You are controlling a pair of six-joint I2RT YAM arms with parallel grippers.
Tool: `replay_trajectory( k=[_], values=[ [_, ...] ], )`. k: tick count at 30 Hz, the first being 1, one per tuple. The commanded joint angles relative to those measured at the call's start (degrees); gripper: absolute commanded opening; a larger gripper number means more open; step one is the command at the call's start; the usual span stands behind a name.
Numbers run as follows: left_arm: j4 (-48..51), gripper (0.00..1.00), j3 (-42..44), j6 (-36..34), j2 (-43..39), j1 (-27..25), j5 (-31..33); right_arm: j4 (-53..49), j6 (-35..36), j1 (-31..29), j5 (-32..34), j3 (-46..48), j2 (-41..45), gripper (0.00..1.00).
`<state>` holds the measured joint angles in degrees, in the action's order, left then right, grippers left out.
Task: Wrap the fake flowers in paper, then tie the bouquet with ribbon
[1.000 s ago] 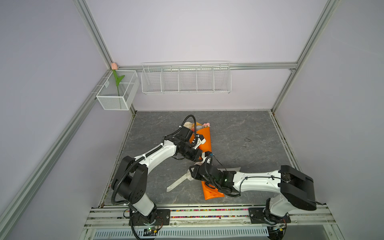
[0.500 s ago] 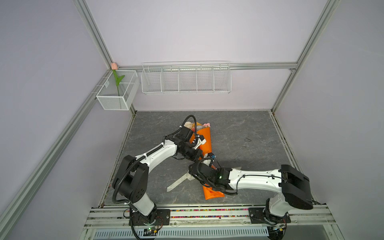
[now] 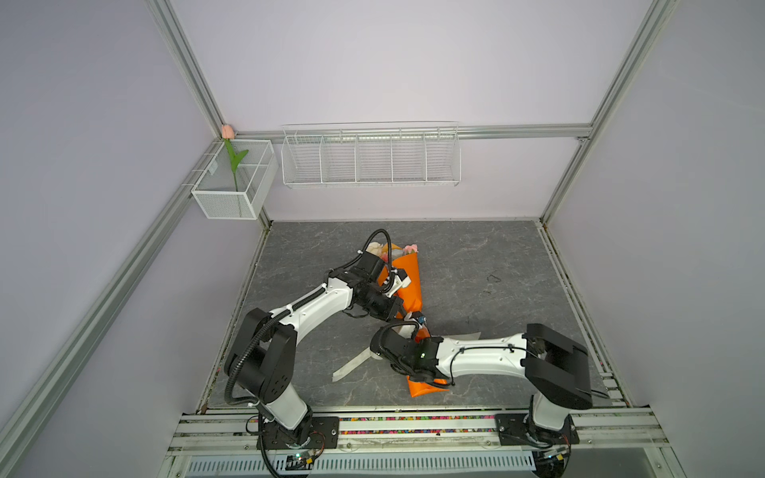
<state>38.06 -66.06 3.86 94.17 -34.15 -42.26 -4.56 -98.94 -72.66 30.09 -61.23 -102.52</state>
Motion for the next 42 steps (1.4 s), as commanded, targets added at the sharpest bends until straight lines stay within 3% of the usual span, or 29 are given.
replay_trajectory(
  k=[1, 5, 11, 14, 16, 21, 35, 37, 42],
  values=[
    [0.81, 0.00, -1.60, -1.39, 0.03, -0.29, -1.64, 1.75, -4.01, -0.48, 2.09, -1.03, -1.45, 0.43],
    [0.80, 0.00, -1.53, -1.52, -0.12, -0.23, -2.58, 3.65, -1.37, -0.40, 2.51, -0.25, -0.81, 0.32],
    [1.05, 0.00, -1.53, -1.49, -0.05, -0.23, -1.98, 3.63, 1.66, -0.49, 3.05, -0.04, 0.08, 0.07],
    [1.27, 0.00, -1.52, -1.57, -0.39, -0.30, -0.55, 3.26, 3.07, -0.46, 1.93, 0.94, 1.75, 0.06],
    [1.36, 0.00, -1.57, -1.57, -0.47, -0.27, 0.47, 3.76, 8.80, -0.15, -0.61, 1.83, 4.53, 0.06],
    [1.09, 0.00, -1.77, -1.22, -0.84, -0.23, 3.37, -11.13, 21.90, 0.42, -1.53, 1.96, 15.15, 0.06],
    [0.51, 0.00, -1.57, 0.81, -2.41, -0.24, 8.99, -23.99, 31.12, 9.82, -7.72, 13.49, 30.15, 0.06],
    [1.14, 0.00, -2.08, 0.76, -2.47, -0.13, 10.61, -23.33, 32.33, 10.49, -6.32, 15.55, 31.59, 0.06],
    [-0.26, 0.00, -1.88, 1.64, -4.53, 0.20, 12.22, -22.72, 35.60, 15.28, -10.11, 18.48, 33.89, 0.06]
  ],
)
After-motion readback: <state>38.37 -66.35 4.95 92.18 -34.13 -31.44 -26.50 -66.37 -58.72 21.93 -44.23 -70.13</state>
